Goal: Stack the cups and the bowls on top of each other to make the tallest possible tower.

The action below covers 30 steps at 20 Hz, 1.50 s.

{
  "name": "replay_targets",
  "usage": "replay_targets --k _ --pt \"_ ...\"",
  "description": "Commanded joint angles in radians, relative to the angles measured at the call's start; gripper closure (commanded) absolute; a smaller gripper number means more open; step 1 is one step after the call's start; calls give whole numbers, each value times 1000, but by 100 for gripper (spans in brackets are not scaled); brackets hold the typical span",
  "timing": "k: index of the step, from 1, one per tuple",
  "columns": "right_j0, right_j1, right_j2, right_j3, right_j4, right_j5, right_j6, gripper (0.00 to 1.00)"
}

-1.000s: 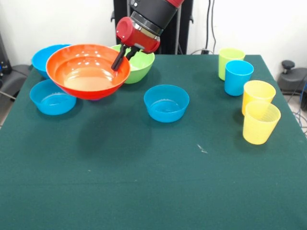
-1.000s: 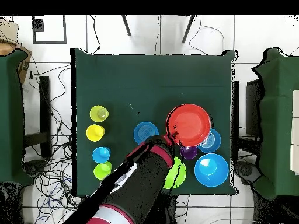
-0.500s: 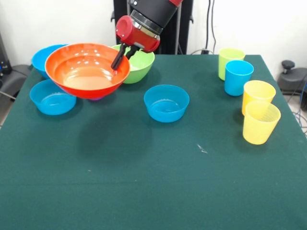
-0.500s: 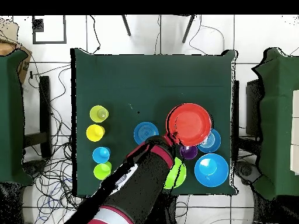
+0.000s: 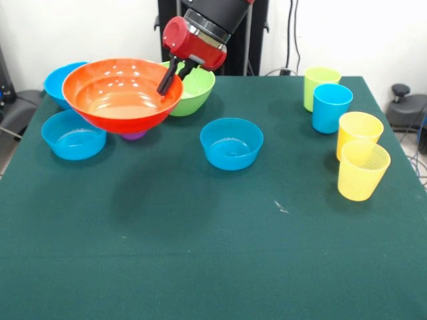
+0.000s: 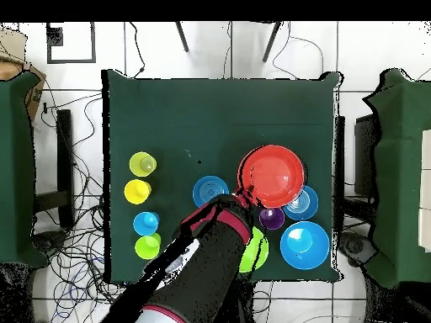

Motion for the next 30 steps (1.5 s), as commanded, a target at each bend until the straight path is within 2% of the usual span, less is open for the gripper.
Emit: replay_targets --k 1,8,14,30 --pt "-15 -46 161 -16 79 56 100 100" --pt "-12 -90 189 10 113 102 82 100" --pt "10 -106 185 28 144 105 106 100" --pt "32 -101 169 35 175 172 76 100"
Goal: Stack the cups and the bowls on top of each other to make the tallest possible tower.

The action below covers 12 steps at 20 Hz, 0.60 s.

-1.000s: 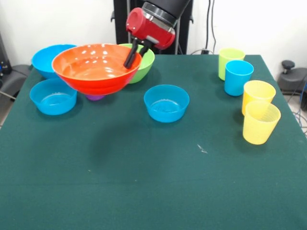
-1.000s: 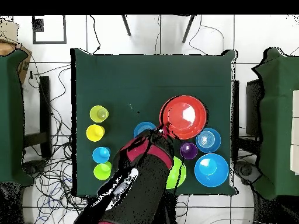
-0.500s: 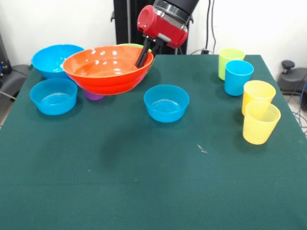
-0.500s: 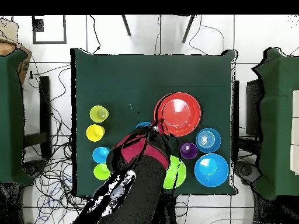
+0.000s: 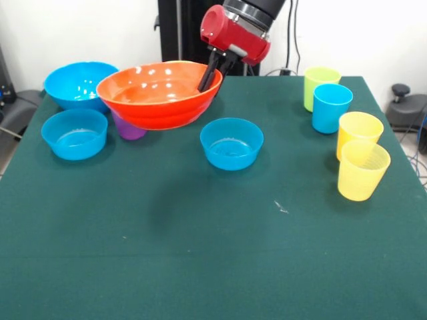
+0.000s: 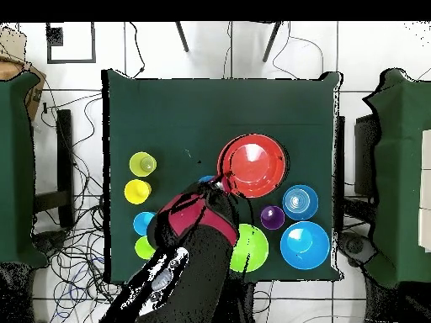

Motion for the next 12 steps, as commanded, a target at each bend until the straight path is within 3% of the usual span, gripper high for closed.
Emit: replay_targets --k 1,12 --pt "5 8 113 28 48 156 72 100" --pt "-49 -2 191 43 50 203 25 100"
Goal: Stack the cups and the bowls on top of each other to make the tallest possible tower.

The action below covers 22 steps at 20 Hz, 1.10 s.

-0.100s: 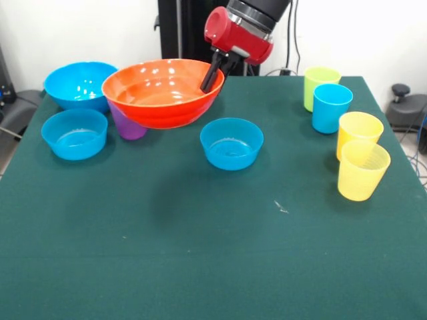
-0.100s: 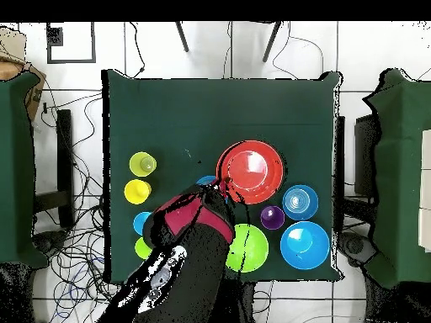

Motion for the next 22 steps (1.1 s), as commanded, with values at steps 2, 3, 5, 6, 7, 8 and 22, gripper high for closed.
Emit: replay_targets --k 2,3,5,6,7,8,22 --pt "-37 -1 157 37 27 111 29 100" --pt "-37 -2 158 41 25 107 33 100" --pt "-38 -4 160 47 23 104 40 100" --pt "-41 -4 164 50 26 100 47 100" --pt "-43 -7 168 53 30 101 51 100" --pt "-42 -7 169 54 34 100 57 100" --pt "-2 -49 168 51 76 180 74 100"
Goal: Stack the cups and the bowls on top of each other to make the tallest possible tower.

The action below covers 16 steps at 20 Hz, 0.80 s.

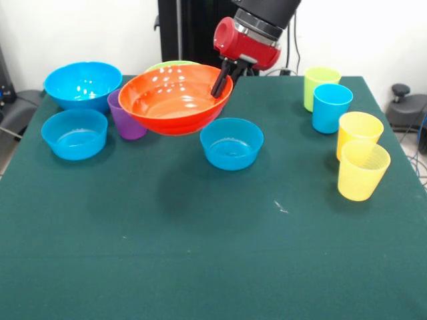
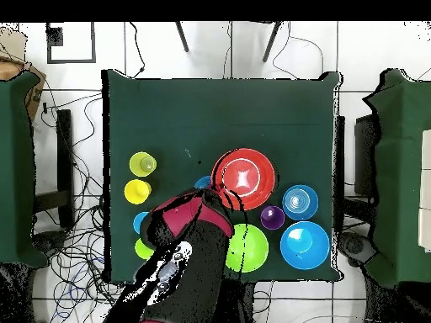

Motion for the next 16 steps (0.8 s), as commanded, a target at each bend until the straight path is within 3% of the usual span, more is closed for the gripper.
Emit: replay_targets --k 1,16 --pt "23 -28 110 19 63 144 79 100" --pt "82 -43 98 24 111 181 114 100"
